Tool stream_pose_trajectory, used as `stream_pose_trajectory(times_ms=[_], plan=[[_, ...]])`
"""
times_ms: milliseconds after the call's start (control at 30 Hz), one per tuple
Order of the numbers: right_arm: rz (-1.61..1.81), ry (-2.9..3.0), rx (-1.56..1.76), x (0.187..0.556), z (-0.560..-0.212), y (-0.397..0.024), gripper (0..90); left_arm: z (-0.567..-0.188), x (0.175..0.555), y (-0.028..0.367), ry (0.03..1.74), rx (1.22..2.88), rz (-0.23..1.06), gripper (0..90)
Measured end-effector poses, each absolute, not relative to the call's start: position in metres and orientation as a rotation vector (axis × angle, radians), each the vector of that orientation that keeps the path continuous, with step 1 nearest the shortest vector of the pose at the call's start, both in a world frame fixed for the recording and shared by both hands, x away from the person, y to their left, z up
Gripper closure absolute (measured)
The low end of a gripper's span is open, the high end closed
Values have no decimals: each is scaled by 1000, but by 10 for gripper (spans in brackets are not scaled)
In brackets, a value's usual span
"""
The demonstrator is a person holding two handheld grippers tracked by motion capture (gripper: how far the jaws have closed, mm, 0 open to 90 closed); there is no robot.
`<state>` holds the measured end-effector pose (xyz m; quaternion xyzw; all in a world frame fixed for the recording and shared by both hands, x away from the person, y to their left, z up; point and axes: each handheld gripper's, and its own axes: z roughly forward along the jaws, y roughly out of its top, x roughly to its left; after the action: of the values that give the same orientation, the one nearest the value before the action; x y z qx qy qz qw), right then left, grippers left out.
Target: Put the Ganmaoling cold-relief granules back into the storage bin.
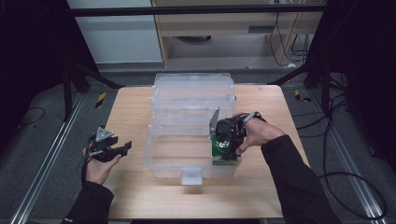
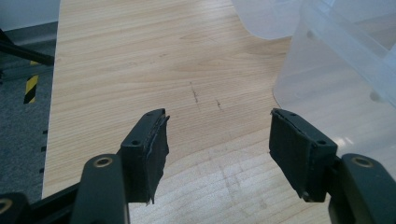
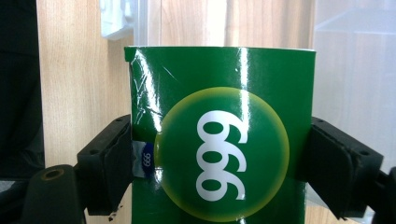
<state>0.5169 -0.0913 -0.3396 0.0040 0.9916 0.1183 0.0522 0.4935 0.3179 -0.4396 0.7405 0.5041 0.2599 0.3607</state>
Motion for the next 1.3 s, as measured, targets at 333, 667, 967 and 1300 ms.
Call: stream_pose_trajectory(times_ms=[333, 667, 967, 1300], plan=[[303, 3029, -12, 520, -355, -87, 177, -440, 493, 318, 1302, 1909, 668, 365], [321, 3036, 2, 523, -366, -90, 175, -440, 493, 318, 1300, 1904, 666, 365], [396, 3033, 34, 525, -379, -94, 173, -440, 494, 318, 1302, 1909, 665, 365], [389, 3022, 29, 523, -384, -94, 168, -440, 493, 317, 1296, 1914, 666, 365]])
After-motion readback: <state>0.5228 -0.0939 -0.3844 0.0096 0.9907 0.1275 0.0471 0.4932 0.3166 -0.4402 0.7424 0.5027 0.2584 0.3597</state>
